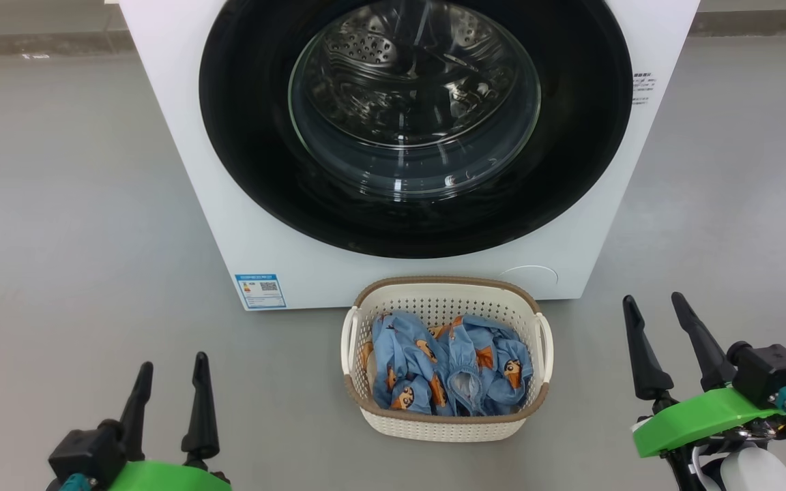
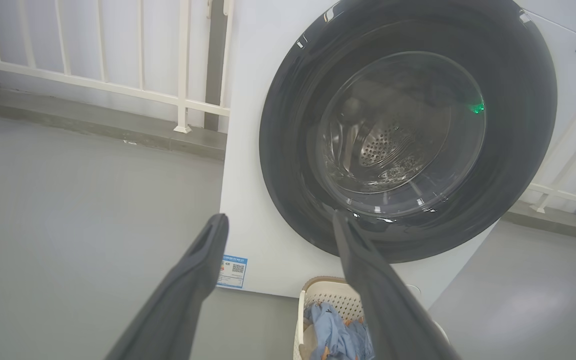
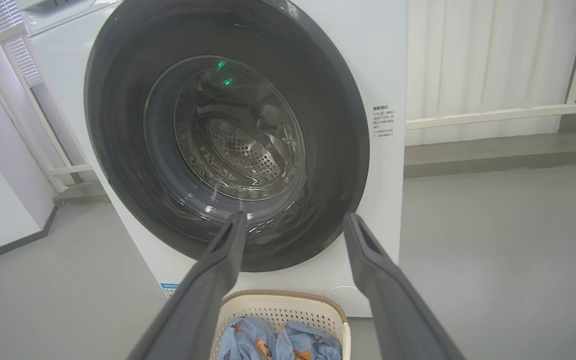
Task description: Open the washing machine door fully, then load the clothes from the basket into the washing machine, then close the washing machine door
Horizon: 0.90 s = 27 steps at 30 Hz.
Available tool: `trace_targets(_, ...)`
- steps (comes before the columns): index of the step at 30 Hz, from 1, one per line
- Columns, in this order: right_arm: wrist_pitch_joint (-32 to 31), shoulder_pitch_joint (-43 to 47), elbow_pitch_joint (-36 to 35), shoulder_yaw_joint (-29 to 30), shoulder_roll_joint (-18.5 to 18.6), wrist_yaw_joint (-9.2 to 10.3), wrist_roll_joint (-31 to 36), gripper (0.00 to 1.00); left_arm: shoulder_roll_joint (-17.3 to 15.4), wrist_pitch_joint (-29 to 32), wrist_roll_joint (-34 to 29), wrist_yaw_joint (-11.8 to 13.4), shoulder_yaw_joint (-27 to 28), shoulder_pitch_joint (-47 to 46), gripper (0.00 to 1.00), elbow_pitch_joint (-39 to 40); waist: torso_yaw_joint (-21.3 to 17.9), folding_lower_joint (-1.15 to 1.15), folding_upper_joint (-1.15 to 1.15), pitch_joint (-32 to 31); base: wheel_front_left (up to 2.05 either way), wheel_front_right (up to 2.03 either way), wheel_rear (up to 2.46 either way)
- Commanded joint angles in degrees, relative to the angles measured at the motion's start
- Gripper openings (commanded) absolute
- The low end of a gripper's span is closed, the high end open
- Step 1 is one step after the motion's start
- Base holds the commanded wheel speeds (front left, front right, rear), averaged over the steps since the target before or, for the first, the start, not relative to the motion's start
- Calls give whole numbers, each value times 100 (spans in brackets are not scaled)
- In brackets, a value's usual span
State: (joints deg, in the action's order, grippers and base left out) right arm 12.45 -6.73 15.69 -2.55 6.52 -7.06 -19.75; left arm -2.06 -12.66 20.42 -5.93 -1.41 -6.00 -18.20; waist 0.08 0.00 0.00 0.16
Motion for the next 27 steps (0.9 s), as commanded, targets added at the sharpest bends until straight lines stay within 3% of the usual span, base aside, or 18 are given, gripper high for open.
trace_targets(1,117,-240,-122,-158,90,-41,223,100,-77,-97,-214,26,134,-292,100,92,7,0,0,0,0,0,0)
trace_targets(9,252,-288,-112,-242,126,-43,660,100,-82,-232,-697,42,100,-321,100,102,17,0,0,4,0,0,0)
trace_targets(27,255,-284,-100,-227,122,-43,581,100,-82,-234,-678,52,80,-322,100,92,20,0,0,-3,0,0,0)
